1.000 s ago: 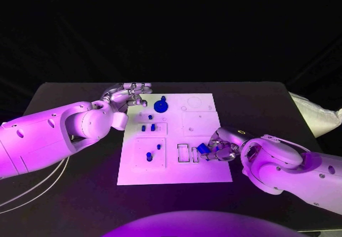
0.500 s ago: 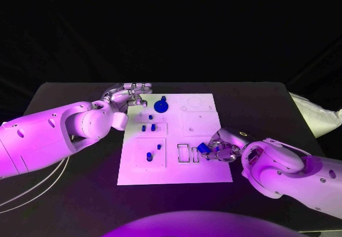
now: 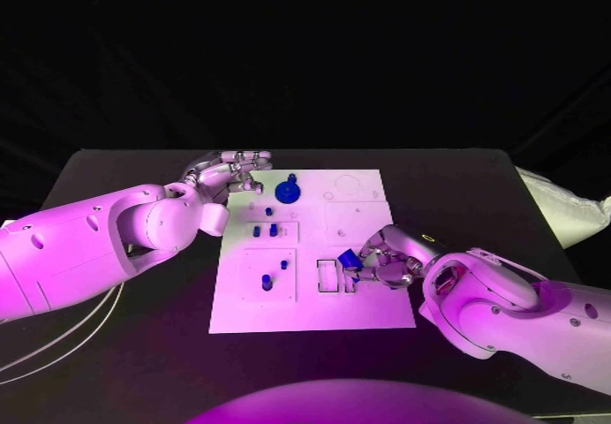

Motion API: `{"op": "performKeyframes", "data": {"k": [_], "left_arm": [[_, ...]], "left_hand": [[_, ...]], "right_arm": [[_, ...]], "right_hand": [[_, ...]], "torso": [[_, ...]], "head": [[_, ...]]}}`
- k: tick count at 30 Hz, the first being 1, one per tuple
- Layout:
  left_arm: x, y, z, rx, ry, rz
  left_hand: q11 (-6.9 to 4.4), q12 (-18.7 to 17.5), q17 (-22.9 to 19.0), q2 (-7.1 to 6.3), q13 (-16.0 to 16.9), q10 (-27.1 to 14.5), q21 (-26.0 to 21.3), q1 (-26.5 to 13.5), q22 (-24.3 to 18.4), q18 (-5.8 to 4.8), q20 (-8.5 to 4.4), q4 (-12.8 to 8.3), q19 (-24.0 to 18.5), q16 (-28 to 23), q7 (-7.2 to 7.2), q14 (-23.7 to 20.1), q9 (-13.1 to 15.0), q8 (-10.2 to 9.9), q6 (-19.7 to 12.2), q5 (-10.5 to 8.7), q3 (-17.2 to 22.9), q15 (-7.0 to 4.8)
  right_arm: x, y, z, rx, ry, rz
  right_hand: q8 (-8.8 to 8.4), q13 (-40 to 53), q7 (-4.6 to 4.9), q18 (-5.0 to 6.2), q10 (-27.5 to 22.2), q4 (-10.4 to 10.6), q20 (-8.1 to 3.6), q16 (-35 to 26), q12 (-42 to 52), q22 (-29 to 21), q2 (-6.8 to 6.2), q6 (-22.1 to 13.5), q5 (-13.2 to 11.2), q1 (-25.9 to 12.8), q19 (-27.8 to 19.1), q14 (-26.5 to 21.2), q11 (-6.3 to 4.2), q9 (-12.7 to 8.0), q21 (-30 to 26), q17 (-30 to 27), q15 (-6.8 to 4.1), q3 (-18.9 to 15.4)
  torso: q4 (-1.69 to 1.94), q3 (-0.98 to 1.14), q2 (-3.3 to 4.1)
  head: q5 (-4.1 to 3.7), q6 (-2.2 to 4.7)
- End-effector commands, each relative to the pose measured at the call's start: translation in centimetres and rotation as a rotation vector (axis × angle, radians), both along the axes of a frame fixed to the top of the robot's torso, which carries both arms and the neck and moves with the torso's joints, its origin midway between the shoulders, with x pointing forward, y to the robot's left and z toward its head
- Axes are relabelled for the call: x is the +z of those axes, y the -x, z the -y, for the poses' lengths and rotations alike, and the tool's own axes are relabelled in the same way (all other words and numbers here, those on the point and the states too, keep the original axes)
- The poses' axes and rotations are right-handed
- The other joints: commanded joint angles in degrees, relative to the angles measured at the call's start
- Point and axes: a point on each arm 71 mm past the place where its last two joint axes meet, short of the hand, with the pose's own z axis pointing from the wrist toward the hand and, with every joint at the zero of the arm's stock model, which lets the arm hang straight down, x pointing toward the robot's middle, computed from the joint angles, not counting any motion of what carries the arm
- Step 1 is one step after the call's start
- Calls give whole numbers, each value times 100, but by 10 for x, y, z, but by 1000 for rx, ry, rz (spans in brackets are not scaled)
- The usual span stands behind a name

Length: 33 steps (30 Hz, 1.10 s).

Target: Assemble the parts on the task board

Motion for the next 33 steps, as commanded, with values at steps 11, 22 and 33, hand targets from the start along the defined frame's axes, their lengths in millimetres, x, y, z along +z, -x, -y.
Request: {"op": "performKeyframes", "data": {"k": [11, 22, 33], "left_arm": [[1, 1, 4, -26, 11, 6], [1, 2, 5, -28, 11, 4], [1, 2, 5, -30, 11, 3]], "left_hand": [[11, 23, -8, 51, 7, -42, -42, -2, -11, 61, 3, -11, -30, -34, 11, -48, -3, 27, -40, 32, -15, -11], [10, 30, -12, 61, 7, -48, -45, 11, -12, 62, 2, -22, -30, -33, 9, -51, -3, 29, -42, 35, -11, -12], [10, 30, -12, 61, 7, -48, -45, 11, -12, 62, 2, -22, -30, -33, 9, -51, -3, 29, -42, 35, -11, -12]], "right_arm": [[-14, 1, -27, 62, 14, -124], [-15, -2, -30, 56, 47, -101], [-11, -2, -30, 55, 56, -43]], "right_hand": [[167, 89, -159, -100, 80, 13, -63, 28, -38, 23, 249, 182, 23, -449, 11, 389, -56, 389, 42, 333, -71, -307], [191, 81, -164, -102, 60, 18, -72, -30, -175, 32, 163, 140, -1189, -1070, 4, 368, -59, 592, 39, 247, -75, -828], [192, 53, -145, -106, 21, 30, -50, -72, -342, 64, -304, 62, -1833, -1859, 0, 364, -38, 785, 42, 206, -56, -661]], "torso": [[-9, -5, 1], [-6, 3, 3], [-11, 7, 4]], "head": [[46, -32], [62, -28], [52, -28]]}}
